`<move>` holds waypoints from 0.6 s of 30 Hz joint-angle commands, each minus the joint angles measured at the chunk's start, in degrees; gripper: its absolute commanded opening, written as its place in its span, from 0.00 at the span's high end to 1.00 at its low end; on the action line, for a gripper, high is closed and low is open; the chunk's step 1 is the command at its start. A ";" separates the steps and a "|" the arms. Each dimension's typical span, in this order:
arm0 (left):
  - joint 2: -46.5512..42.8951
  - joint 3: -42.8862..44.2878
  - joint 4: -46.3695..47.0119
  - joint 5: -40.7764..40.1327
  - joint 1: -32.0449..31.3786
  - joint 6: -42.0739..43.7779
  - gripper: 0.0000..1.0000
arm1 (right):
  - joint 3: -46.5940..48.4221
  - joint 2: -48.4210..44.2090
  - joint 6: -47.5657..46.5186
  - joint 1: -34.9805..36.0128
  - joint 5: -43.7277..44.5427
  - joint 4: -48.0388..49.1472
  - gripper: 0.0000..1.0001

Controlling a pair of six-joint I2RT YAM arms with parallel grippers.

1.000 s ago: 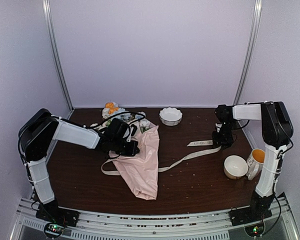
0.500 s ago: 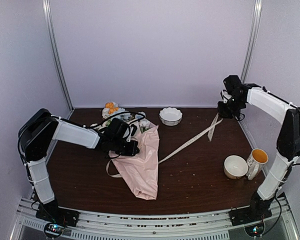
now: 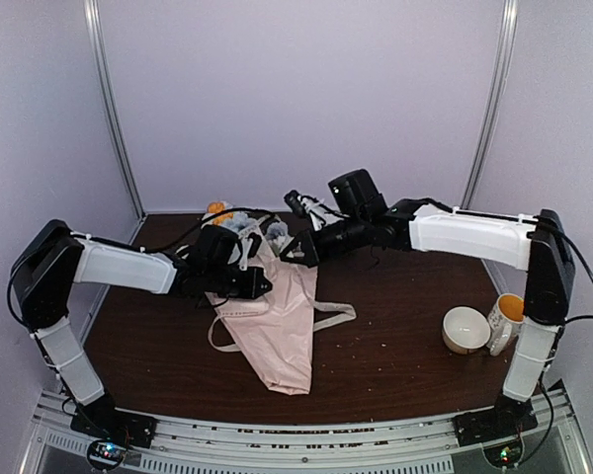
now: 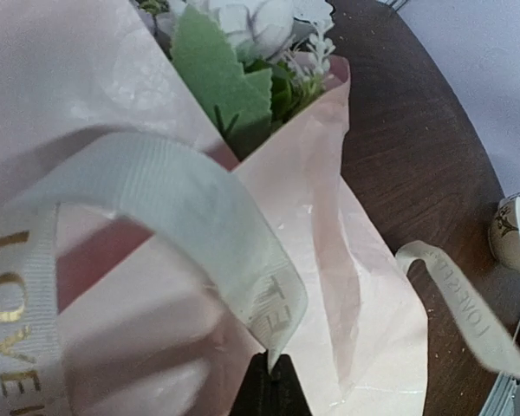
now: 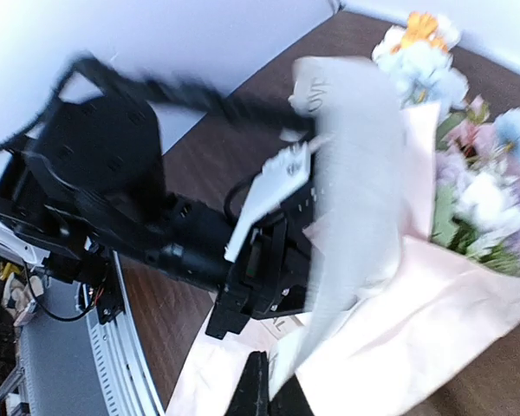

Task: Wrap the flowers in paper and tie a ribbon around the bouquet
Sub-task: Cross the ribbon over the folded bouquet.

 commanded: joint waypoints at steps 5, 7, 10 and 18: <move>-8.84 -7.22 8.48 -1.29 2.32 -2.47 1.00 | -2.11 10.22 11.98 1.00 -8.28 13.11 1.00; -11.54 -8.91 8.39 -3.46 2.42 -1.74 1.00 | 0.22 13.08 12.25 1.14 -8.06 10.83 1.00; -15.52 -11.59 8.36 -5.58 2.83 -0.59 1.00 | 4.61 17.31 12.52 1.31 -6.75 7.99 1.00; -23.80 -13.15 9.13 -1.60 0.05 13.14 1.00 | 16.36 27.20 13.96 3.53 -8.98 4.22 1.00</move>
